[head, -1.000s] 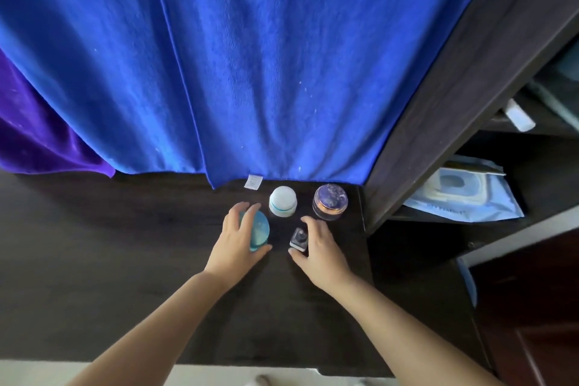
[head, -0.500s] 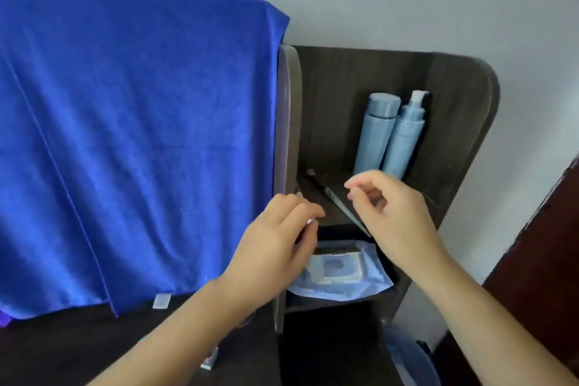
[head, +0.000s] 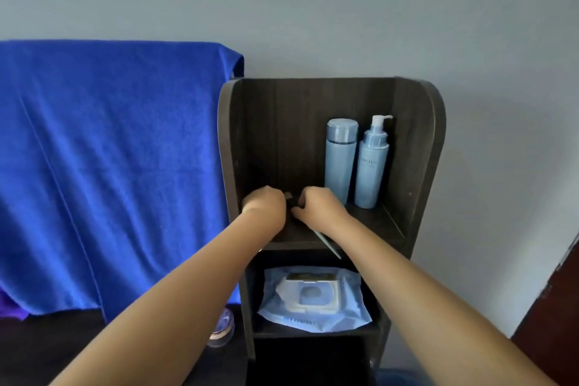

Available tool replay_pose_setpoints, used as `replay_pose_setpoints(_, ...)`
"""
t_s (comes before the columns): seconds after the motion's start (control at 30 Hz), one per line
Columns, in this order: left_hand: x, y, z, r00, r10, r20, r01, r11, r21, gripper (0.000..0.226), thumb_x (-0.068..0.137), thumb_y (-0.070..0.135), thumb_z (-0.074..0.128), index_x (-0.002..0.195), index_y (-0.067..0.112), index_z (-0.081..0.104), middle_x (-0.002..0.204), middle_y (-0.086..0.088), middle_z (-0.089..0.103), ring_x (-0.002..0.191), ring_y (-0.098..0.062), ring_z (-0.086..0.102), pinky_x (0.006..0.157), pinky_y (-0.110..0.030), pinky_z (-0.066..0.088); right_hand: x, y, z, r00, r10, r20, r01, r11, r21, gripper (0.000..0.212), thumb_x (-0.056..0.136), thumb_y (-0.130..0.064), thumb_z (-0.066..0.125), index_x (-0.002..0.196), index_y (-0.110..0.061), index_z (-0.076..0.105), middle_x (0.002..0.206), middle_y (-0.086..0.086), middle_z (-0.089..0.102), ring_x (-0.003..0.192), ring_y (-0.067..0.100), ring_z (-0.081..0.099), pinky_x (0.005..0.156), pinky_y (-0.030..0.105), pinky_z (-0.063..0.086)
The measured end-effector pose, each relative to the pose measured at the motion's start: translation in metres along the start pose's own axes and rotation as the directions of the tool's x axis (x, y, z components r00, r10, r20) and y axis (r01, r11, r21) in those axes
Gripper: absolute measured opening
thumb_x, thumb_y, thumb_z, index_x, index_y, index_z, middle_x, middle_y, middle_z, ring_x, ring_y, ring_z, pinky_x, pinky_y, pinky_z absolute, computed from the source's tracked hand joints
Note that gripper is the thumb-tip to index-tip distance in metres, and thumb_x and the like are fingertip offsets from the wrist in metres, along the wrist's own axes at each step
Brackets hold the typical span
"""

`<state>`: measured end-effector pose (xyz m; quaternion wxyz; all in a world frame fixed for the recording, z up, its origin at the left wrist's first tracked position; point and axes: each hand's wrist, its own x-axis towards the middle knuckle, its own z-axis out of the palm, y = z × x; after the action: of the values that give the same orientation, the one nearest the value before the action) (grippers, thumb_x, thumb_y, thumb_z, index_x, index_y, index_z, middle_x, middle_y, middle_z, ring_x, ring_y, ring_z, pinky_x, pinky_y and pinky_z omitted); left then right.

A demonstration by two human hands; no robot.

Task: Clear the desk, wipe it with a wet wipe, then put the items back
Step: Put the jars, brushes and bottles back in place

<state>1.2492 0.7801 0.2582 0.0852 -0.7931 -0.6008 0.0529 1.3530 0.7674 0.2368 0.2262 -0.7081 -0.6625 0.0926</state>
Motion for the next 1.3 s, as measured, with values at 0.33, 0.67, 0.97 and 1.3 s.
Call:
replay_pose_setpoints(0.33,-0.076,-0.041,0.020,0.926,0.056,-0.373,-0.301,0.708,-0.639,0.015,0.090,0.019,0.051,0.095,0.010,0.062,0.079,-0.007,0.058,0.062,-0.018,0.056,0.060,-0.029,0.048,-0.058,-0.001,-0.026,0.961,0.032,-0.275,0.096,0.894,0.437,0.007,0.087,-0.025,0.060,0.088,-0.019,0.062,0.075,-0.002,0.061,0.068,0.010,0.058,0.058,0.018,0.045)
replay_pose_setpoints(0.67,-0.119,-0.202,0.096,0.969,-0.157,-0.190,-0.148,0.243,-0.959,0.019,0.089,0.014,0.056,0.086,0.032,0.064,0.077,-0.009,0.066,0.058,-0.013,0.069,0.062,-0.016,0.053,-0.111,-0.132,0.059,0.979,-0.108,-0.176,0.200,0.695,0.691,0.007,0.084,-0.019,0.062,0.082,-0.025,0.060,0.072,-0.005,0.061,0.056,0.009,0.052,0.051,0.018,0.042)
replay_pose_setpoints(0.97,-0.103,-0.367,0.242,0.960,-0.215,0.179,0.203,0.097,-0.974,0.009,0.088,0.009,0.056,0.087,0.010,0.065,0.077,-0.008,0.065,0.069,-0.022,0.067,0.074,-0.032,0.058,-0.063,-0.254,0.270,0.991,0.073,0.114,-0.126,0.796,0.592,0.013,0.083,-0.022,0.064,0.075,-0.025,0.055,0.065,-0.007,0.057,0.061,0.011,0.055,0.064,0.028,0.045)
replay_pose_setpoints(1.3,-0.073,-0.402,0.352,0.911,-0.269,0.314,0.399,0.376,-0.836,0.012,0.085,0.014,0.058,0.092,0.005,0.052,0.084,-0.011,0.063,0.084,-0.031,0.058,0.067,-0.029,0.038,-0.037,-0.294,0.423,0.928,0.218,0.303,-0.289,0.933,0.213,0.028,0.090,-0.022,0.054,0.115,-0.013,0.044,0.108,0.014,0.063,0.103,0.033,0.059,0.082,0.039,0.046)
